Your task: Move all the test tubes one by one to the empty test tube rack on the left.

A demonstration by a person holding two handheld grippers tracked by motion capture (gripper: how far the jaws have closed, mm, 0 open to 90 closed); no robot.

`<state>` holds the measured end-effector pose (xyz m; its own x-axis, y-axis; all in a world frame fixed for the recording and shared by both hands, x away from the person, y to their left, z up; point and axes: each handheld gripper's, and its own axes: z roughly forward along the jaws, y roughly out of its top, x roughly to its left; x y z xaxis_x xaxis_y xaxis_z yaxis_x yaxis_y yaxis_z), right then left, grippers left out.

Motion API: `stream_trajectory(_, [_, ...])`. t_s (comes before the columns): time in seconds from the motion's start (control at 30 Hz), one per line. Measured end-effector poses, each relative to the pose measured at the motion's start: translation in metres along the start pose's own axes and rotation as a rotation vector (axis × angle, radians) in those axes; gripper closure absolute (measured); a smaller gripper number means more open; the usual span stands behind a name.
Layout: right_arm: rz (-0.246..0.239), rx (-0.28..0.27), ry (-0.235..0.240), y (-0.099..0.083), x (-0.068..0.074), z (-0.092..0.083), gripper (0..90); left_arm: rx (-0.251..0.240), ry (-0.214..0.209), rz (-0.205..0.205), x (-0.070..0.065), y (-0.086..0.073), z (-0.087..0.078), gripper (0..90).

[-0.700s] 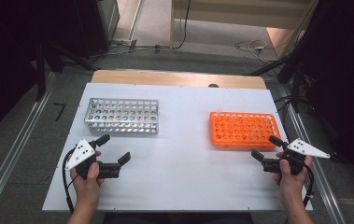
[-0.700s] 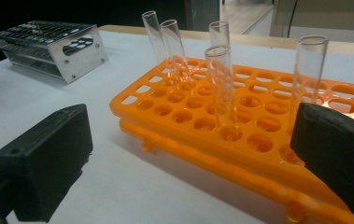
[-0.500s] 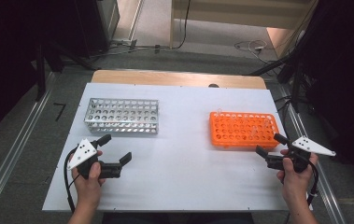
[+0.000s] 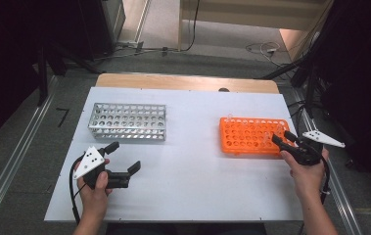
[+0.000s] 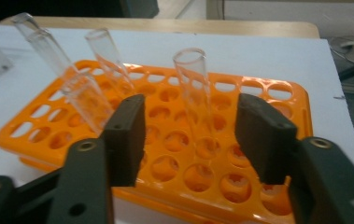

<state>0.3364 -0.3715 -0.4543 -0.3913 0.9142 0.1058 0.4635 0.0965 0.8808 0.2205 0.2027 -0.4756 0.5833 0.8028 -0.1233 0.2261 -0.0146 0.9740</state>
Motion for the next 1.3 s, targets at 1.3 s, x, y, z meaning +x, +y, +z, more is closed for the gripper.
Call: stream_trajectory(1.3, [-0.038,-0.006,-0.074,-0.012,-0.004,0.026,74.1,0.022,0.0,0.0,-0.004,0.0,0.001,0.0])
